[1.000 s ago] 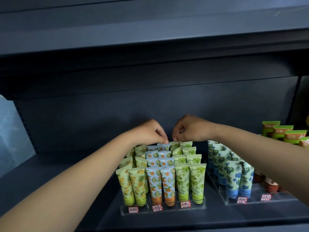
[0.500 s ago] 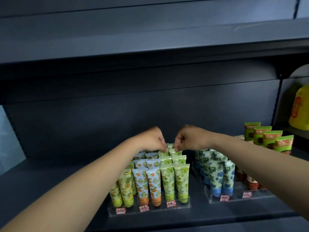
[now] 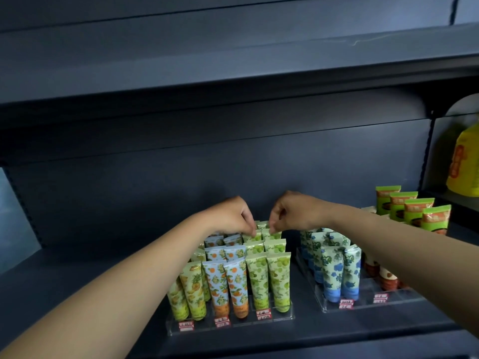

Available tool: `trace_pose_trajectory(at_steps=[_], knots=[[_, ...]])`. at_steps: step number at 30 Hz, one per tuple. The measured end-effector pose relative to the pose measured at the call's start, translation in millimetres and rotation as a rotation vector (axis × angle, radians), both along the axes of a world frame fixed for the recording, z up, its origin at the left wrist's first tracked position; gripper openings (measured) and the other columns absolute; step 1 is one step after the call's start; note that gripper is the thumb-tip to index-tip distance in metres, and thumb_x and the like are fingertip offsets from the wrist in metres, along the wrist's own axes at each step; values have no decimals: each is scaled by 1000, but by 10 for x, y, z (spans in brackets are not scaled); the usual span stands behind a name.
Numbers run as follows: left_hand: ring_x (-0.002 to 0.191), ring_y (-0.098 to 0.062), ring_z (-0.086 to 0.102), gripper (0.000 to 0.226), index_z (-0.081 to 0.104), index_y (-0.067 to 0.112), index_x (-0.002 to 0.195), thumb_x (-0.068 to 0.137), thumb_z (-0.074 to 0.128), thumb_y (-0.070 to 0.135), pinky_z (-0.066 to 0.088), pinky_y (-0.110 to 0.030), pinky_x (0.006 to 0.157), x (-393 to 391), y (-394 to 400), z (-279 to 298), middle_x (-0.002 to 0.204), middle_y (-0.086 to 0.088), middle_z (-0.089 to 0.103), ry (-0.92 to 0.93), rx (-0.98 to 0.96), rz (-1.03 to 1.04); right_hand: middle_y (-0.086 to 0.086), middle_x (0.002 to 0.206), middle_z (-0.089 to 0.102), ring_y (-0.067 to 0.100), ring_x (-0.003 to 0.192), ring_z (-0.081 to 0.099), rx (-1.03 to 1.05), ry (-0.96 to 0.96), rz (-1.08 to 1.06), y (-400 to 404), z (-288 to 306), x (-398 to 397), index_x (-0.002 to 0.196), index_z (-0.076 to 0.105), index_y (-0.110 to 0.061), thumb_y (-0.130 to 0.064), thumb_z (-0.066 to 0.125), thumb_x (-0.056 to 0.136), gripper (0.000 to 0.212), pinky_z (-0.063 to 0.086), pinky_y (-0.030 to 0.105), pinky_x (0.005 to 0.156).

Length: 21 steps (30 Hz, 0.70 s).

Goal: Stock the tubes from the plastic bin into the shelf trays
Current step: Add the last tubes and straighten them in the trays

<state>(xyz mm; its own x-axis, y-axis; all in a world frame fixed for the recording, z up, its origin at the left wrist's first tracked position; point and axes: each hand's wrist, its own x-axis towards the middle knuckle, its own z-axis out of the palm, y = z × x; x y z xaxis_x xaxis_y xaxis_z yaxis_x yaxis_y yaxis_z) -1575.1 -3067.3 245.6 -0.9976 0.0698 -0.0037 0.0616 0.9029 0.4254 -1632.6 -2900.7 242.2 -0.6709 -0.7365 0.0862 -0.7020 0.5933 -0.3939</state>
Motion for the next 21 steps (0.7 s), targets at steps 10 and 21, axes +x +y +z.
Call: trace_pose_trajectory(at_steps=[10,21], knots=[[82,-4,60,17,75,14,92,78,75,22,48,-23,84,84,-89,66,82,12,68,-50,1,6,-11,84,69,-9,68,54,-4,3,-4,-13,17,-9,90,75,-18,-21,70,82,10,39,7,63],[77,2,59,18,75,15,95,78,74,21,43,-9,71,265,-382,104,80,15,67,-59,6,65,-13,83,70,-7,75,59,-66,-13,57,-171,62,52,85,75,-18,-17,70,82,6,42,8,68]])
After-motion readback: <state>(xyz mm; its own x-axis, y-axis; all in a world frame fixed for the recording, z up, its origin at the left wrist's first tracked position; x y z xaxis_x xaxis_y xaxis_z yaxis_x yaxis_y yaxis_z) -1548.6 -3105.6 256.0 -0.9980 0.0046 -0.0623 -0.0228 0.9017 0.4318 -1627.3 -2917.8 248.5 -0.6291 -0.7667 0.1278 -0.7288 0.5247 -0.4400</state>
